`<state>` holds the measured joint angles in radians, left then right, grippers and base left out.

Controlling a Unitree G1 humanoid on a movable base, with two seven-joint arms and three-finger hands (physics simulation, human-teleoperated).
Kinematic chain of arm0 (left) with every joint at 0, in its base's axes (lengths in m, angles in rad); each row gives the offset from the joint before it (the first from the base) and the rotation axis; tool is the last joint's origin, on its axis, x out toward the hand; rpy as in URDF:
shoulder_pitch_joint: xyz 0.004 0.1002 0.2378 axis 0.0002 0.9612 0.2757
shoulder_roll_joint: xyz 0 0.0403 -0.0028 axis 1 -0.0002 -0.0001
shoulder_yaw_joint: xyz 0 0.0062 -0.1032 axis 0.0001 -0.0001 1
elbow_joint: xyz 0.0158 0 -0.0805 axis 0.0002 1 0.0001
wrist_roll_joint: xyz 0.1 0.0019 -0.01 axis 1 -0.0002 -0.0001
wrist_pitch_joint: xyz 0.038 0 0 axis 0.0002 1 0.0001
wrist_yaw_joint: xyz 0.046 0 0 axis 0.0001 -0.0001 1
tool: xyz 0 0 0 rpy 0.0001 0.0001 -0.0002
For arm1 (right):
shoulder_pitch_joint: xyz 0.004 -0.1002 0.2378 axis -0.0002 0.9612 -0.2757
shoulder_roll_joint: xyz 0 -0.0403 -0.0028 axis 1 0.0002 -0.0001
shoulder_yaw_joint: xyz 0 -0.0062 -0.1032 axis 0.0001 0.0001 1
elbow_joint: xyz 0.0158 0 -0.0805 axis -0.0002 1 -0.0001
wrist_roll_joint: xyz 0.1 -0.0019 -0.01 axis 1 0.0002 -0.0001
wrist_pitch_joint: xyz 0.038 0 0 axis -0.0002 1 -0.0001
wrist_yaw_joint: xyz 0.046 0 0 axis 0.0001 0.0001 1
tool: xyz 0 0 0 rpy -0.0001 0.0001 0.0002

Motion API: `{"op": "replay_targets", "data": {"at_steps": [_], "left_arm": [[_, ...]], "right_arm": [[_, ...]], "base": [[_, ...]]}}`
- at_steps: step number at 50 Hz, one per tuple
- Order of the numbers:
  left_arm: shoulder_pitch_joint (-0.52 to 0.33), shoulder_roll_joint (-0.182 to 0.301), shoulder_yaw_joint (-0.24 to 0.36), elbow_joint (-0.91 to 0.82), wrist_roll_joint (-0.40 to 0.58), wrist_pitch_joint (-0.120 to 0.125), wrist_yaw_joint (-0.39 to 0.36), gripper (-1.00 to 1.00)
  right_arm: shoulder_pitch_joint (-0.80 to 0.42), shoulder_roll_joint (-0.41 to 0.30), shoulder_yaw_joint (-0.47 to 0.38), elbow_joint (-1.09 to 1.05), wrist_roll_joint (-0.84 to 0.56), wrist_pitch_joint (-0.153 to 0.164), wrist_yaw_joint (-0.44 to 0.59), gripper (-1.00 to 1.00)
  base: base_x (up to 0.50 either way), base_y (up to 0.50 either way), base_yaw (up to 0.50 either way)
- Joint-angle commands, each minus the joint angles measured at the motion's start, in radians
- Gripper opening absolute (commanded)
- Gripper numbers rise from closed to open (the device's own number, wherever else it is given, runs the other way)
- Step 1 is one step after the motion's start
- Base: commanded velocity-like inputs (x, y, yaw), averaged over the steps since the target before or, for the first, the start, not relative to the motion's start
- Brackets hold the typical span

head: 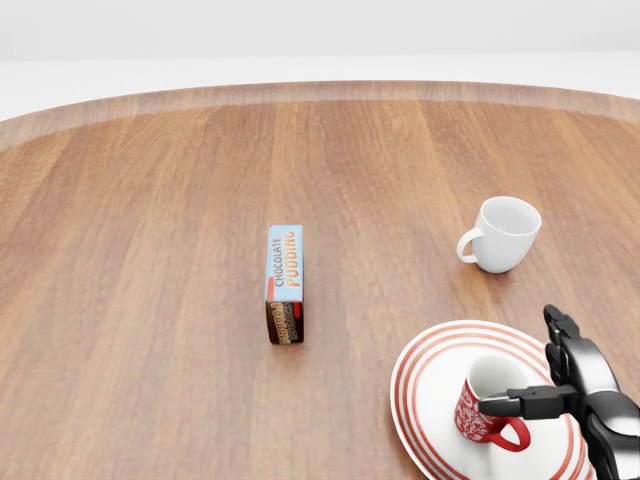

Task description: Pick up the red mug and put it on the plate

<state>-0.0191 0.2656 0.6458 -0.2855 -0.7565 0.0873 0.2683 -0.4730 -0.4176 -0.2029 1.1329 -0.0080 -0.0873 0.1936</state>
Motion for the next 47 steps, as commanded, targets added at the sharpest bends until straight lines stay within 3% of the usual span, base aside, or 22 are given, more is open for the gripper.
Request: {"op": "replay_targets", "data": {"at_steps": [1, 3, 4, 5, 7, 17, 21, 47], "left_arm": [[0.002, 0.004, 0.011, 0.004, -0.012, 0.0, -0.001, 1.0], [0.002, 0.005, 0.01, 0.004, -0.013, 0.0, 0.0, 1.0], [0.002, 0.005, 0.01, 0.003, -0.013, 0.0, 0.001, 1.0], [0.003, 0.005, 0.011, 0.002, -0.014, 0.0, 0.002, 1.0], [0.002, 0.006, 0.012, 0.002, -0.014, 0.0, 0.002, 1.0], [0.003, 0.004, 0.01, -0.003, -0.015, 0.0, 0.004, 1.0], [0.003, 0.004, 0.009, 0.001, -0.013, 0.0, 0.002, 1.0], [0.002, 0.006, 0.011, 0.004, -0.015, 0.0, -0.001, 1.0]], "right_arm": [[0.214, 0.062, -0.01, -0.612, 0.009, 0.0, 0.076, 1.0], [0.255, 0.086, -0.027, -0.757, -0.01, 0.047, 0.102, 1.0], [0.279, 0.098, -0.034, -0.871, -0.02, 0.107, 0.115, 1.0], [0.289, 0.108, -0.044, -0.929, -0.026, 0.138, 0.129, 1.0], [0.317, 0.123, -0.065, -1.073, -0.035, 0.175, 0.156, 1.0], [0.365, 0.14, -0.223, -1.675, -0.027, 0.175, 0.225, 1.0], [0.36, 0.133, -0.275, -1.76, -0.018, 0.175, 0.232, 1.0], [0.358, 0.125, -0.292, -1.785, -0.002, 0.175, 0.23, 1.0]], "base": [[0.0, 0.0, 0.0], [0.0, 0.0, 0.0], [0.0, 0.0, 0.0], [0.0, 0.0, 0.0], [0.0, 0.0, 0.0], [0.0, 0.0, 0.0], [0.0, 0.0, 0.0], [0.0, 0.0, 0.0]]}}
